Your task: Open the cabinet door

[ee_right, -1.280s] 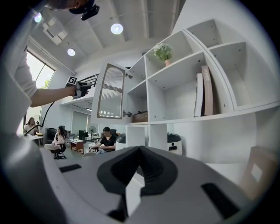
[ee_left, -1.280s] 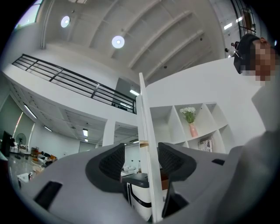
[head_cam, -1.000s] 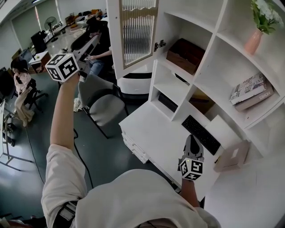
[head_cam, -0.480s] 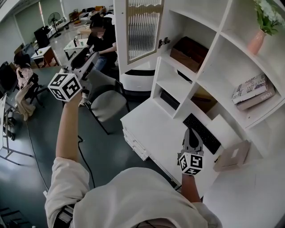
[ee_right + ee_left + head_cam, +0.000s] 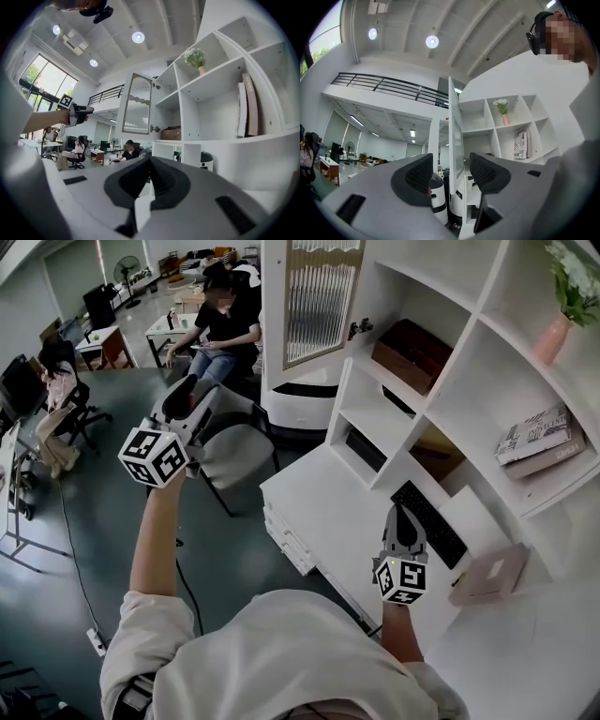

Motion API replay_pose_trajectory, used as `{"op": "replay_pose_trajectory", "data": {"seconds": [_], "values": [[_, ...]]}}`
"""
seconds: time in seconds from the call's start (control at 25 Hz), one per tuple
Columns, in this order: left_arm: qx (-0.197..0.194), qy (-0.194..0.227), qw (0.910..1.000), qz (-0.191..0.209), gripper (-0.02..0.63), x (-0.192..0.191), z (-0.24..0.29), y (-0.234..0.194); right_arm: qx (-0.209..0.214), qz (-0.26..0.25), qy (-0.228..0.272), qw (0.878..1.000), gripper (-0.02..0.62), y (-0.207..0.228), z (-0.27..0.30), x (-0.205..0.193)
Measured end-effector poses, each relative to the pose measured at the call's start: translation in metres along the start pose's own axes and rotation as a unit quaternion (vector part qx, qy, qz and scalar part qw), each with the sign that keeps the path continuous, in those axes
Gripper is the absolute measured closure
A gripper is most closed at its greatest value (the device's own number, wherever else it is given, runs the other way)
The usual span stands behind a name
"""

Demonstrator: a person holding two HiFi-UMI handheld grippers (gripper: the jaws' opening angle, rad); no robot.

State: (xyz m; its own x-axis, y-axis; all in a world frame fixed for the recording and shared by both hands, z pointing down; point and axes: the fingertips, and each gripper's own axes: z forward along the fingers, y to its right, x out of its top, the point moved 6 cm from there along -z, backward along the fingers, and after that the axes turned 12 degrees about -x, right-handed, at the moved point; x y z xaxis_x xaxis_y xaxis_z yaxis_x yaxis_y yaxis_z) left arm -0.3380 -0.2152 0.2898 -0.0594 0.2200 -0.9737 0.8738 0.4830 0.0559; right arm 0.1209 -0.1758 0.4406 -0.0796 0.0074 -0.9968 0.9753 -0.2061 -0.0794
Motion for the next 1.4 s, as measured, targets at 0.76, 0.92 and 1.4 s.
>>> {"op": "replay_pose_trajectory", "data": {"seconds": [0.76, 0.92, 1.4], "values": [[0.027, -0.045, 0.9986, -0.01, 0.407, -0.053, -0.043, 0.04, 0.035, -0.009, 0.006, 0.999, 0.592, -0.021, 0.016, 0.005], [0.024, -0.054, 0.9982, -0.012, 0.408, -0.062, -0.047, 0.053, 0.04, -0.009, 0.006, 0.999, 0.592, -0.024, 0.019, 0.006], [0.016, -0.073, 0.9972, -0.01, 0.501, -0.084, -0.057, 0.084, 0.048, -0.011, 0.005, 0.999, 0.592, -0.031, 0.02, 0.006]]}}
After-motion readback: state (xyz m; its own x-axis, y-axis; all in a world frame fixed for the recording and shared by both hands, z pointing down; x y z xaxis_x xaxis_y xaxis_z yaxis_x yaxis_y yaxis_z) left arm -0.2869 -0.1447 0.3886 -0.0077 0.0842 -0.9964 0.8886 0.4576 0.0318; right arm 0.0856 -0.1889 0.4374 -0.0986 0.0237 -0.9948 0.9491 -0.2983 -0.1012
